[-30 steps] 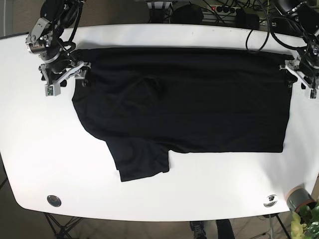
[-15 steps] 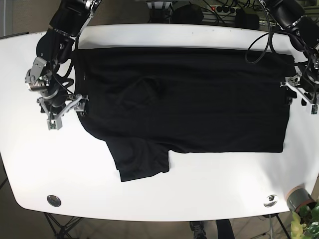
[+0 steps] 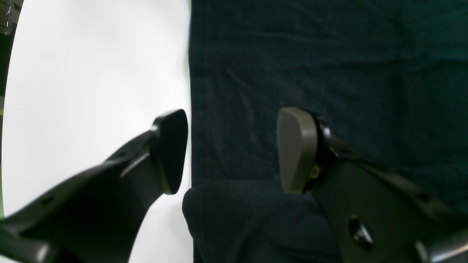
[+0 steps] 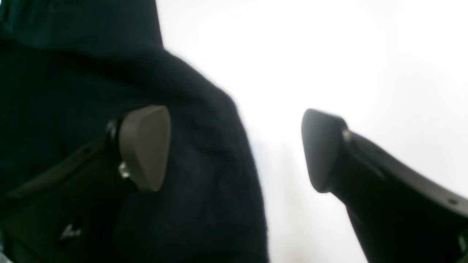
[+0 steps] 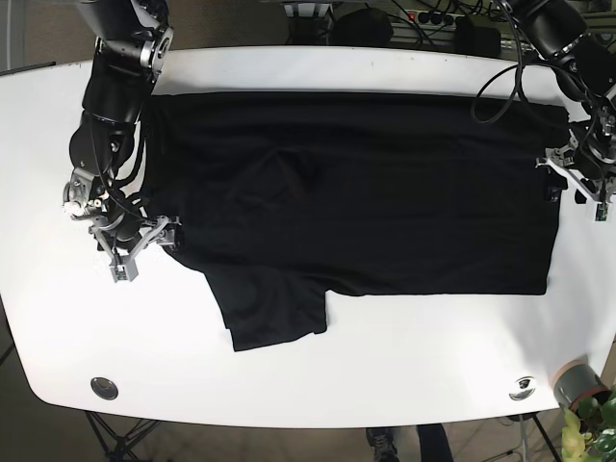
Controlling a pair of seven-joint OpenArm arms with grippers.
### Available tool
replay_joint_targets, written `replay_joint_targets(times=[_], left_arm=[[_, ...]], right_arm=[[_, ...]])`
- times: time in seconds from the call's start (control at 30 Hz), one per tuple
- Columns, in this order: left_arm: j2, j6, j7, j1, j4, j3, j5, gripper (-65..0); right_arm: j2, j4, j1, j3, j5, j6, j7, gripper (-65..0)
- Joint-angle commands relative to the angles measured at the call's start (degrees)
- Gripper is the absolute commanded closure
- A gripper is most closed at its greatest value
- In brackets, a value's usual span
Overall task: Fold the T-shirt properly
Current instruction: 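Release the right gripper and regrasp the shirt's side edge lower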
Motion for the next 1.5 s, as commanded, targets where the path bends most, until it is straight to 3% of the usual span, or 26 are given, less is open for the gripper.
replay_joint_targets(times=[0.0, 0.3, 0.37, 0.57, 0.67, 0.9, 0.97, 1.1, 1.47], left_arm=[[-1.4, 0.1, -1.2, -0.6, 0.8, -0.2, -0.7, -36.8], [-1.5, 7.7, -1.3, -4.2, -0.2, -0.2, -0.6, -37.1], [-1.6, 10.0, -1.3, -5.1, -2.2, -0.1, 0.2, -37.1], [-1.9, 15.2, -4.0, -13.0, -10.0, -0.1, 7.3, -37.1], [-1.9, 15.2, -7.5, -16.2, -15.6, -0.1, 11.3, -37.1], [-2.0, 15.2, -13.9, -23.3, -27.2, 0.0, 16.4, -37.2], [-2.1, 15.2, -15.7, -25.0, -30.7, 0.8, 17.2, -37.2], [-4.0, 15.4, -20.1, -27.6, -39.0, 5.4, 17.5, -37.2], [-6.0, 15.4, -27.3, -30.0, -51.4, 8.0, 17.6, -37.2]], right_arm=[[0.3, -1.7, 1.0, -1.7, 0.7, 0.12, 2.6, -53.1], [-1.2, -7.8, 0.1, -3.3, 0.7, 0.12, 8.3, -52.6], [-1.5, -7.8, -0.1, -3.4, 0.7, 0.12, 8.3, -49.0], [-2.8, -7.7, -0.8, -3.5, 0.6, 0.12, 8.1, -30.1], [-2.9, -7.7, -0.9, -3.5, 0.6, 0.12, 7.6, -23.9], [-3.0, -7.7, -1.6, -3.5, 0.6, 0.12, 7.2, -20.5], [-3.0, -7.7, -1.6, -3.5, 0.6, 0.12, 7.2, -16.0], [-3.0, -7.7, -1.6, -3.5, 0.4, -0.23, 7.2, -1.1], [-2.9, -7.7, -1.6, -3.2, 0.6, -0.41, 7.3, -2.1]])
